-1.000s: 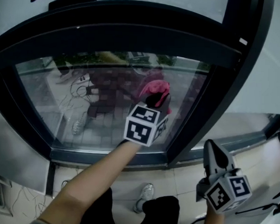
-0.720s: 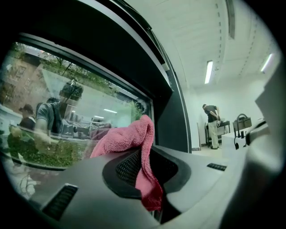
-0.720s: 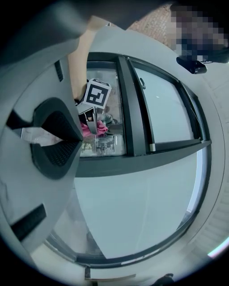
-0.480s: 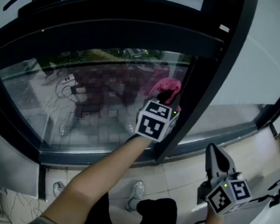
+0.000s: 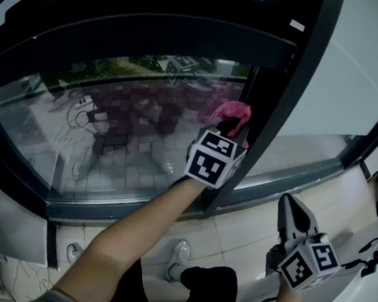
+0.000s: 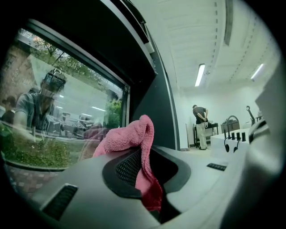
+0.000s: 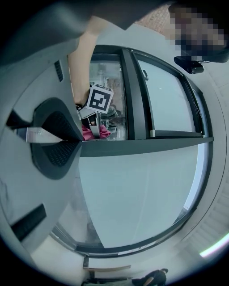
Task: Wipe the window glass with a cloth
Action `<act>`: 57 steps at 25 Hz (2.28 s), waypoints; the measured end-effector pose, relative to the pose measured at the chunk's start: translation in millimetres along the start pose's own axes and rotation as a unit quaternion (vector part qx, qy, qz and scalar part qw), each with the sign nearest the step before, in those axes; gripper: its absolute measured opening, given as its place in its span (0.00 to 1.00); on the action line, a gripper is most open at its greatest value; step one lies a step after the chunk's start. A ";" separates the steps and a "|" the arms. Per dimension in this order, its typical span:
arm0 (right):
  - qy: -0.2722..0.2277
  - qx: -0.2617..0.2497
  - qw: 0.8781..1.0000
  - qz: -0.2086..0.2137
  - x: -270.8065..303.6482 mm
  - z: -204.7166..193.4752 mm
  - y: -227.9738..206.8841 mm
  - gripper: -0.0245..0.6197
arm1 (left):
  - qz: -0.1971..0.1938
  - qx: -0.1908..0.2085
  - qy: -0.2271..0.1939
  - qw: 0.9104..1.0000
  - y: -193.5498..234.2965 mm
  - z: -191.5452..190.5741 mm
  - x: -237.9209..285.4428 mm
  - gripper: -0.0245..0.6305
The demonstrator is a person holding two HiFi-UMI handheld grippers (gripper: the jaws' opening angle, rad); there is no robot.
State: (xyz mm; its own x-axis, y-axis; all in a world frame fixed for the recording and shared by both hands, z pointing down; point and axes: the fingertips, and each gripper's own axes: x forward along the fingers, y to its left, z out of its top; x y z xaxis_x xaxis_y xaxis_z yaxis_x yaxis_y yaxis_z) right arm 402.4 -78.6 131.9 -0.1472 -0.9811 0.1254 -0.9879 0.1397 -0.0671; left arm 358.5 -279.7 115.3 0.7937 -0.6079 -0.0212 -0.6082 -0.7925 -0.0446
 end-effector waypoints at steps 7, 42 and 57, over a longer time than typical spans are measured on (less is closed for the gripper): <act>-0.018 0.007 0.999 0.038 19.1 5.0 39.0 0.05 | 0.007 0.009 0.006 1.000 6.1 -1.4 -42.2 0.12; 0.017 -0.010 0.949 0.315 115.2 -56.4 421.7 0.05 | 0.343 0.023 0.032 0.938 278.2 -53.5 -521.8 0.12; 0.040 -0.022 0.926 0.375 141.6 -103.9 530.3 0.05 | 0.491 0.027 0.046 0.869 386.5 -86.4 -685.4 0.12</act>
State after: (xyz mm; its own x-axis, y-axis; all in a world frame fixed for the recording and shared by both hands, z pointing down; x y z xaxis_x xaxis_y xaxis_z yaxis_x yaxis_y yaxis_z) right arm -147.3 -129.6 216.9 -0.7935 -0.5939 0.1331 -0.6078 0.7841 -0.1251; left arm -421.5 -173.5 198.9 -0.1149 -0.9934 0.0048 -0.9887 0.1139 -0.0973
